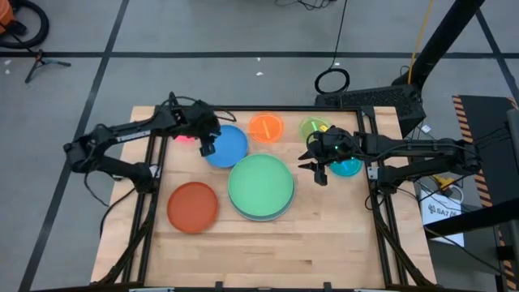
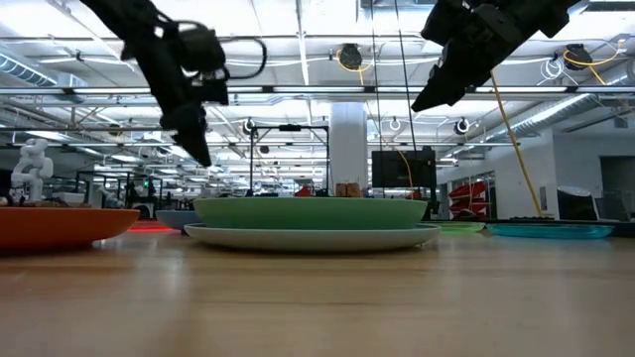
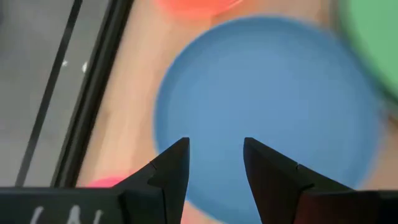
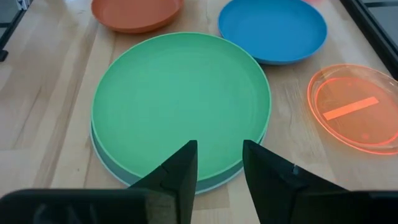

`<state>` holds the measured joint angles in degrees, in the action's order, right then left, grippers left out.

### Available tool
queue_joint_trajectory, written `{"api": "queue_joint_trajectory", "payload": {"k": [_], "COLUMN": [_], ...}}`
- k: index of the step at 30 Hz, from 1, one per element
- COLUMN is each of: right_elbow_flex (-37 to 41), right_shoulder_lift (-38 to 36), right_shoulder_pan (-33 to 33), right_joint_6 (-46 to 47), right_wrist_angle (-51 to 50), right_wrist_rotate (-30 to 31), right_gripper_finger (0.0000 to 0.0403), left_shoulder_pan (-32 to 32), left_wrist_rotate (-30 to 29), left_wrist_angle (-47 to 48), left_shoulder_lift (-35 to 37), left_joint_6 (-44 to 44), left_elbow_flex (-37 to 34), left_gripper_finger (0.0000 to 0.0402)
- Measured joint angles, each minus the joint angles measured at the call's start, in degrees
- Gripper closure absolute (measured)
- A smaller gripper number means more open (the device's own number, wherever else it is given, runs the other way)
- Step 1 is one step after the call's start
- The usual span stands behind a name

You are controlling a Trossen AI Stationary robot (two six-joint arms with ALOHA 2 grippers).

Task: Stack plastic plates
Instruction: Stack the dark blue plate on top of the green plate

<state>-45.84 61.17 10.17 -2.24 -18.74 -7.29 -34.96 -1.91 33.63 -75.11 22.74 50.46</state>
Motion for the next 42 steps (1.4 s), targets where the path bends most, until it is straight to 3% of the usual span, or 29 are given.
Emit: {"api": "queue_joint_trajectory", "payload": {"k": [8,15,29,42], "right_elbow_flex": [0.0,0.0,0.0,0.0], "right_shoulder_lift": [0.0,0.0,0.0,0.0], "right_shoulder_pan": [-0.02,-0.02,-0.02,-0.02], "right_joint_6": [0.02,1.47,1.53,1.4], "right_wrist_angle": [0.0,-0.06,-0.52,-0.48], "right_wrist_rotate": [0.0,-0.01,-0.02,0.0], "right_gripper_finger": [0.0282,0.0282,0.0282,0.0282], "left_shoulder_pan": [-9.59,-14.41,-14.91,-14.95], "left_wrist_rotate": [5.09,9.92,12.48,12.49], "left_wrist_angle": [-1.99,-7.48,-11.45,-11.74], "left_shoulder_lift": [-7.06,-9.53,-15.67,-18.98], "left_joint_6": [3.93,2.71,10.17,9.53], "left_elbow_flex": [-0.02,-0.02,-0.04,-0.07], "left_gripper_finger": [0.0243,0.0243,0.0243,0.0243]}}
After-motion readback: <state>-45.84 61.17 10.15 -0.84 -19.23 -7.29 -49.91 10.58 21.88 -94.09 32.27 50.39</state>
